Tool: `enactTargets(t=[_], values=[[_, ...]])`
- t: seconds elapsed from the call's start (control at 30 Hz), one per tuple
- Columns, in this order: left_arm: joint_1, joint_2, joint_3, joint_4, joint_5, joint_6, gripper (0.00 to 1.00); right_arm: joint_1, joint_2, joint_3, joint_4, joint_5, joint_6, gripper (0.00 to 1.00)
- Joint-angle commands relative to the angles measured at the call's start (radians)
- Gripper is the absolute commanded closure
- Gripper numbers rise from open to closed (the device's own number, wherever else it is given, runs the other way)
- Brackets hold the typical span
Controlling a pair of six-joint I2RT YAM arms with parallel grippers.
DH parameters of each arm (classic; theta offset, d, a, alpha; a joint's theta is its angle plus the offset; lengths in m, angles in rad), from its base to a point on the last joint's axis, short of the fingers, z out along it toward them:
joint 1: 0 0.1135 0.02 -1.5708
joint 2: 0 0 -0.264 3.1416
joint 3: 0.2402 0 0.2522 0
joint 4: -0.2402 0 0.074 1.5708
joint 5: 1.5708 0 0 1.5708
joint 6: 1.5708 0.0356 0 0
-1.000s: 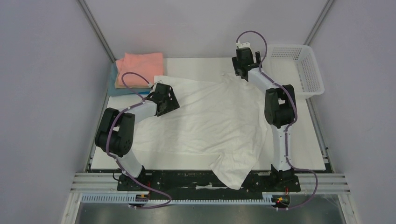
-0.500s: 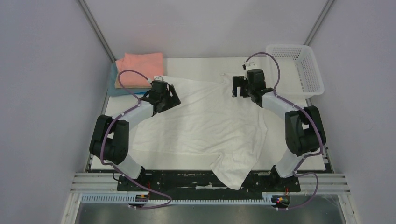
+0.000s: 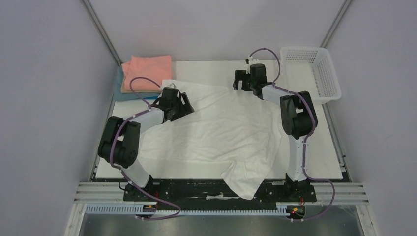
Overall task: Fold and stack the t-shirts
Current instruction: Flatten out the tshirt
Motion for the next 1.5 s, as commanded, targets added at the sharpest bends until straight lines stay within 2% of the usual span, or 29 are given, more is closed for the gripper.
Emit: enactTargets(t=[0.0, 0.2, 0.43, 0.63, 0.73, 0.83, 0.9, 1.0, 1.07, 1.2, 1.3, 1.37, 1.47], values=[[0.0, 0.012, 0.003, 0.03, -0.003, -0.013, 0.15, -0.003, 0.07, 0.07, 0.047, 0.004, 0.029, 0.02], [0.0, 0.021, -0.002, -0.009, -0.067, 0.015, 0.15, -0.009, 0.178, 0.176, 0.063, 0.109, 0.029, 0.02], [0.002, 0.008, -0.033, -0.058, -0.133, 0.048, 0.15, -0.023, 0.287, 0.29, 0.227, 0.205, 0.021, 0.02], [0.001, 0.015, -0.025, -0.081, -0.14, 0.067, 0.15, -0.028, 0.386, 0.357, 0.573, 0.266, -0.003, 0.02], [0.002, 0.008, -0.023, -0.098, -0.164, 0.073, 0.15, -0.028, 0.485, 0.484, 0.685, 0.3, -0.025, 0.02], [0.001, -0.008, -0.021, -0.1, -0.17, 0.078, 0.15, -0.032, 0.596, 0.663, 0.67, 0.32, -0.058, 0.02], [0.001, -0.015, -0.023, -0.094, -0.167, 0.08, 0.15, -0.038, 0.599, 0.686, 0.678, 0.308, -0.079, 0.02], [0.001, -0.02, -0.019, -0.071, -0.148, 0.082, 0.15, -0.052, 0.492, 0.61, 0.649, 0.252, -0.083, 0.02], [0.002, -0.02, -0.003, -0.067, -0.125, 0.079, 0.15, -0.057, 0.399, 0.553, 0.57, 0.182, -0.104, 0.02], [0.001, -0.027, 0.007, -0.033, -0.089, 0.069, 0.15, -0.055, 0.162, 0.411, 0.223, 0.13, -0.095, 0.02], [0.001, -0.02, 0.021, -0.034, -0.094, 0.064, 0.15, -0.055, -0.056, 0.15, 0.088, 0.134, -0.036, 0.02], [0.001, -0.001, 0.023, -0.021, -0.11, 0.054, 0.15, -0.055, -0.186, -0.06, 0.066, 0.121, 0.001, 0.02], [0.003, 0.038, 0.043, -0.044, -0.108, 0.046, 0.15, -0.056, -0.302, -0.254, 0.033, 0.107, 0.009, 0.02]])
